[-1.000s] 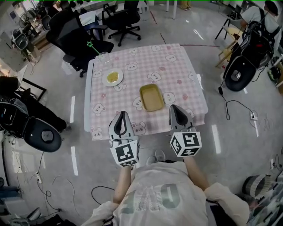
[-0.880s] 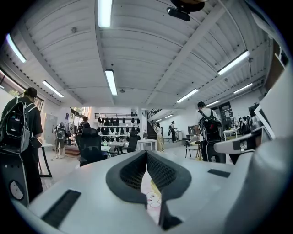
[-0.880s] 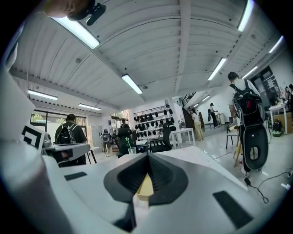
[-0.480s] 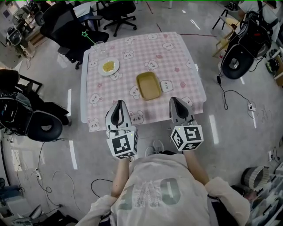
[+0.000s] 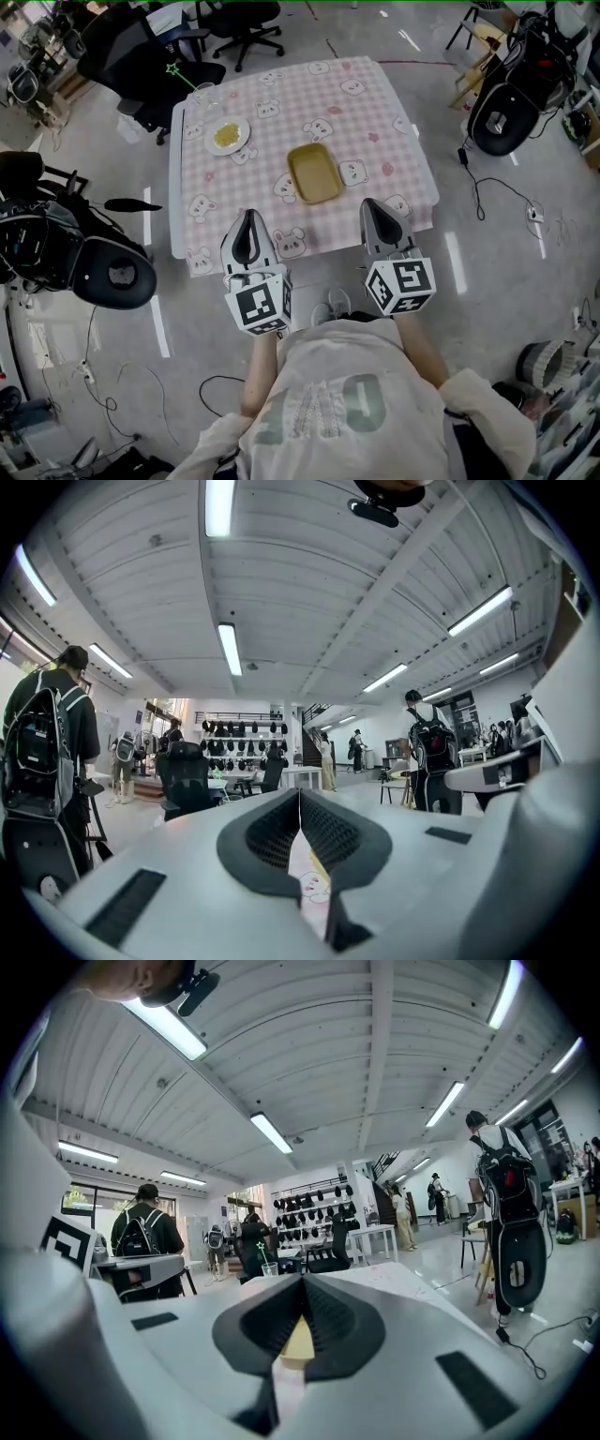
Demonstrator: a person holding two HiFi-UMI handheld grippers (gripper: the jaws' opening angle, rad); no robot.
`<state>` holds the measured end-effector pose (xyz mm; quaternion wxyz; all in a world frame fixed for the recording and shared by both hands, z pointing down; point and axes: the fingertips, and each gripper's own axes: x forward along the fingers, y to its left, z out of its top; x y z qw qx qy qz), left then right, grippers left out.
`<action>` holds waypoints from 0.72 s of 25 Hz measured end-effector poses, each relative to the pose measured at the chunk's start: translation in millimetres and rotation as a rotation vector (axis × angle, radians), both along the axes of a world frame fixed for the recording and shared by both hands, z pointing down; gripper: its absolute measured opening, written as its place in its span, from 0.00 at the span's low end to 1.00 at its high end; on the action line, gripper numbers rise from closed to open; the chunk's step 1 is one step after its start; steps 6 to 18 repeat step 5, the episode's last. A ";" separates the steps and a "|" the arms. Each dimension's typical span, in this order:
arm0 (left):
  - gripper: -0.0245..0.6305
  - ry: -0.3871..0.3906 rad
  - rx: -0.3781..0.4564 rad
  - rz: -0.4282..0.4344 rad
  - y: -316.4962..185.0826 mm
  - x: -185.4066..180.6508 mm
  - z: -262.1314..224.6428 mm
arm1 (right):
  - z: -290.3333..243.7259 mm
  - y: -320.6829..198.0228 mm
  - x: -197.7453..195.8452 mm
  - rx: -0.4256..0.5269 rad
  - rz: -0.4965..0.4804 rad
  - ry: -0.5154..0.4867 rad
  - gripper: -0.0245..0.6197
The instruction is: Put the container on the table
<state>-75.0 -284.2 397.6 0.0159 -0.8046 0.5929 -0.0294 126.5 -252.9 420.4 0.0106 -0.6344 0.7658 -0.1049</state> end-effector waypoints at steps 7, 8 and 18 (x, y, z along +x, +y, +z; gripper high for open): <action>0.08 0.002 0.000 -0.009 -4.8 -3.4 4.3 | 6.4 -2.7 4.6 -0.004 0.013 0.008 0.08; 0.08 0.002 0.000 -0.009 -4.8 -3.4 4.3 | 6.4 -2.7 4.6 -0.004 0.013 0.008 0.08; 0.08 0.002 0.000 -0.009 -4.8 -3.4 4.3 | 6.4 -2.7 4.6 -0.004 0.013 0.008 0.08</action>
